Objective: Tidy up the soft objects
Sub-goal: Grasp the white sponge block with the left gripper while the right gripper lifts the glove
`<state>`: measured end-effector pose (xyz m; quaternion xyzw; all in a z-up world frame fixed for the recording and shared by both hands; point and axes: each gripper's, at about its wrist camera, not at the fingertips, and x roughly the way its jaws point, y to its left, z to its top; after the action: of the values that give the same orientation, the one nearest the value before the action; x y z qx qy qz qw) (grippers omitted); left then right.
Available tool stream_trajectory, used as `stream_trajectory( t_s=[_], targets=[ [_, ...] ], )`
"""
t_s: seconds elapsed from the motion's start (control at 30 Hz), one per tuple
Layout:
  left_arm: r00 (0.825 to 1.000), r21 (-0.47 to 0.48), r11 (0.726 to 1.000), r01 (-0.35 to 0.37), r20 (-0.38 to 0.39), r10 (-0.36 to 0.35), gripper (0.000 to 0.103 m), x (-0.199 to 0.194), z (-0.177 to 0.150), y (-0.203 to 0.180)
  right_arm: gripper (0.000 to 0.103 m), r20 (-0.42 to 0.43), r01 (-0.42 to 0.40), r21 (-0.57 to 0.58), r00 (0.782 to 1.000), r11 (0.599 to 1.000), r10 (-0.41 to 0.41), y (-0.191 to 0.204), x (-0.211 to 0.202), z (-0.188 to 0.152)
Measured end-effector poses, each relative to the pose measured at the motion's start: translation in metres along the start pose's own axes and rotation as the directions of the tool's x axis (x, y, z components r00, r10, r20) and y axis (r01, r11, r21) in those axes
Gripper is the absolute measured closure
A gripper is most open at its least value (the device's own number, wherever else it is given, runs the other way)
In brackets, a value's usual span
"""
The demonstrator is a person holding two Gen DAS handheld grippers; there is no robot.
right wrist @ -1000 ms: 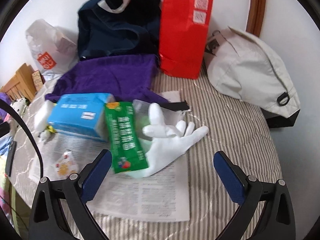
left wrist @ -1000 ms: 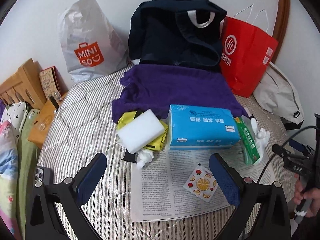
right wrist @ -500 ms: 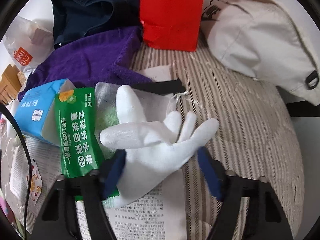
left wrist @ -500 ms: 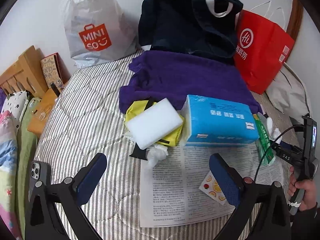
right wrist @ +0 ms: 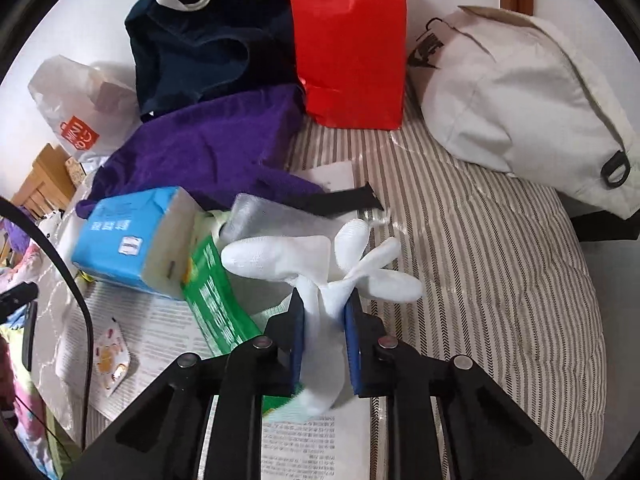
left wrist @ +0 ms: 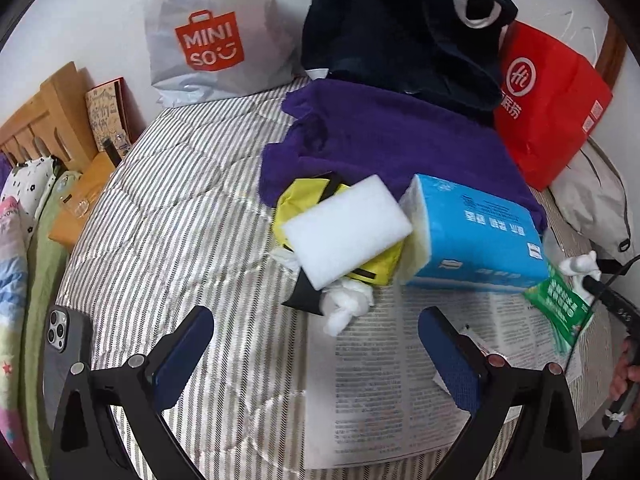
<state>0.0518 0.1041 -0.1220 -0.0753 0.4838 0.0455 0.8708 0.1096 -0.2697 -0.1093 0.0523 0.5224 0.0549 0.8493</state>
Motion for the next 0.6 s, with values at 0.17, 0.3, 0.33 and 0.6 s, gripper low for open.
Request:
stream_trajectory(
  t_s=[0.17,0.3,0.33,0.6],
  targets=[
    [1.0,-0.017,1.0,0.015,0.012,-0.015,0.0,0.004,0.001,0.01,0.086,0.063,-0.03,0.012,0.998,0.999,0.029,0.0,-0.023,0.013],
    [1.0,-0.01,1.0,0.018,0.01,-0.018,0.0,0.013,0.001,0.014,0.086,0.103,-0.028,-0.014,0.994,1.0,0.029,0.005,-0.037,0.023],
    [1.0,-0.011,1.0,0.018,0.011,-0.018,0.0,0.015,0.002,0.015,0.086,0.106,-0.024,-0.018,0.994,1.0,0.026,0.006,-0.039,0.025],
    [0.998,0.084,0.995,0.047,0.036,-0.05,0.0,0.043,0.022,0.009,0.086,0.099,-0.031,-0.029,0.995,0.999,0.034,0.011,-0.039,0.027]
  ],
)
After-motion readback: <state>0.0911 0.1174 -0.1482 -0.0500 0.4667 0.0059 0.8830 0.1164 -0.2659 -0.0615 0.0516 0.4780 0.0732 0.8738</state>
